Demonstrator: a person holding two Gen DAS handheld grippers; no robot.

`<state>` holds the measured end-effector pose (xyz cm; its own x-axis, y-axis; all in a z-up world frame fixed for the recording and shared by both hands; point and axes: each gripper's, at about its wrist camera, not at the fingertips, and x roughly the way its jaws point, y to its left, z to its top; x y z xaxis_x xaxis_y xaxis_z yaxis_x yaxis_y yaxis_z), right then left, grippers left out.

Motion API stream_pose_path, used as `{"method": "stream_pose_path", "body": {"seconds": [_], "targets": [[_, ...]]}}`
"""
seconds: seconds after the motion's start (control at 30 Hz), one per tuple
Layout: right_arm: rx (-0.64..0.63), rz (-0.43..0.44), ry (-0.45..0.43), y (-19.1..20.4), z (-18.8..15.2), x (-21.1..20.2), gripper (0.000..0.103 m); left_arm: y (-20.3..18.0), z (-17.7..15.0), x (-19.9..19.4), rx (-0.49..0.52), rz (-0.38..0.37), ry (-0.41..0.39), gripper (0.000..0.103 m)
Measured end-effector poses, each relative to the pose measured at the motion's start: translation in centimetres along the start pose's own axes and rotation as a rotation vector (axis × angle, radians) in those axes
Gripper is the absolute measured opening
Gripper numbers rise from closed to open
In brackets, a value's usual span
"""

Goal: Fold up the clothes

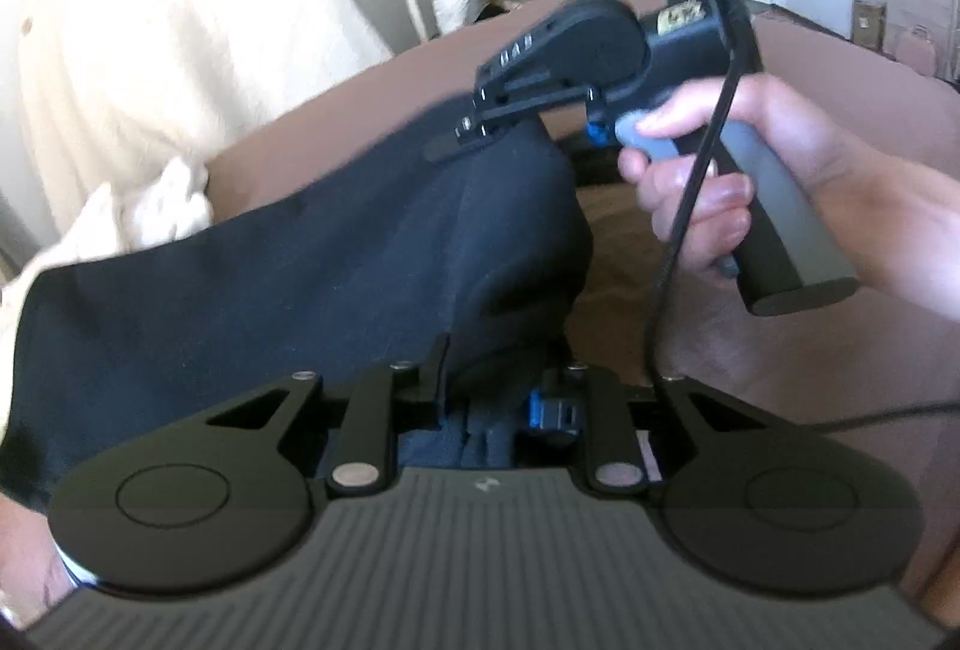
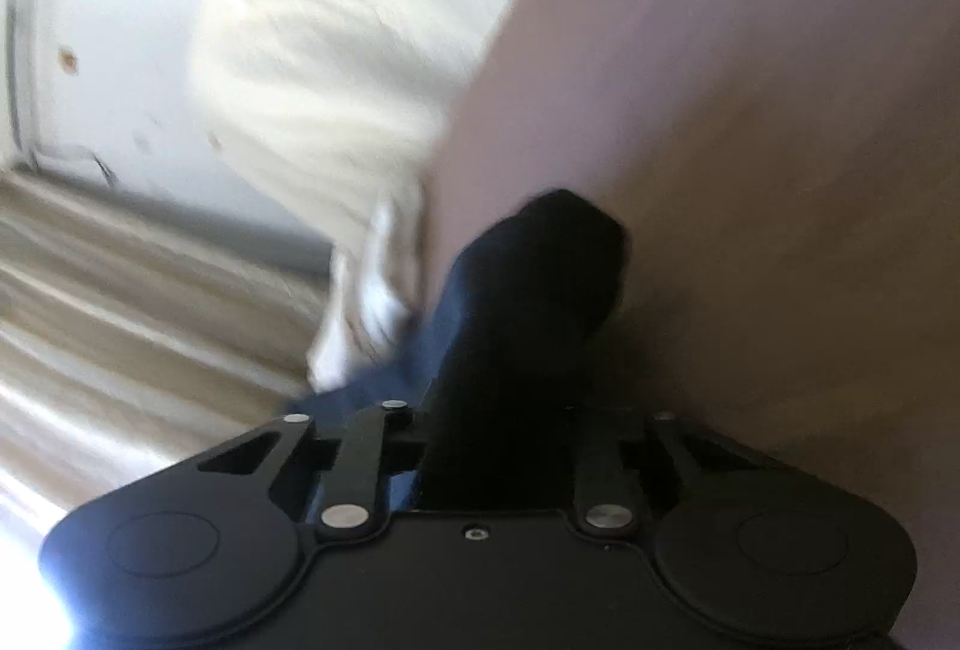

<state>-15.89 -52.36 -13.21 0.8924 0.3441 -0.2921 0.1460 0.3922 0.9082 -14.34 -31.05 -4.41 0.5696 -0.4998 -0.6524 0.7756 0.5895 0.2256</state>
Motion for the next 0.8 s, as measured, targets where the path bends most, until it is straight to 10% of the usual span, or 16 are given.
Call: {"method": "stream_pose_path", "body": {"seconds": [0.23, 0.43, 0.8], "targets": [[-0.114, 0.065, -0.18, 7.2, 0.6, -12.0, 0.017, -2.4, 5.4, -7.4, 0.027, -0.317, -0.177, 0.021], [-0.115, -0.033, -0.371, 7.8, -0.7, -23.4, 0.018, -7.3, 7.9, -5.5, -0.049, -0.636, -0.18, 0.021], [-0.064, -0.2, -0.351, 3.0, 0.2, -23.6, 0.021, -8.9, 6.8, -2.7, -0.13, -0.591, -0.07, 0.021]]}}
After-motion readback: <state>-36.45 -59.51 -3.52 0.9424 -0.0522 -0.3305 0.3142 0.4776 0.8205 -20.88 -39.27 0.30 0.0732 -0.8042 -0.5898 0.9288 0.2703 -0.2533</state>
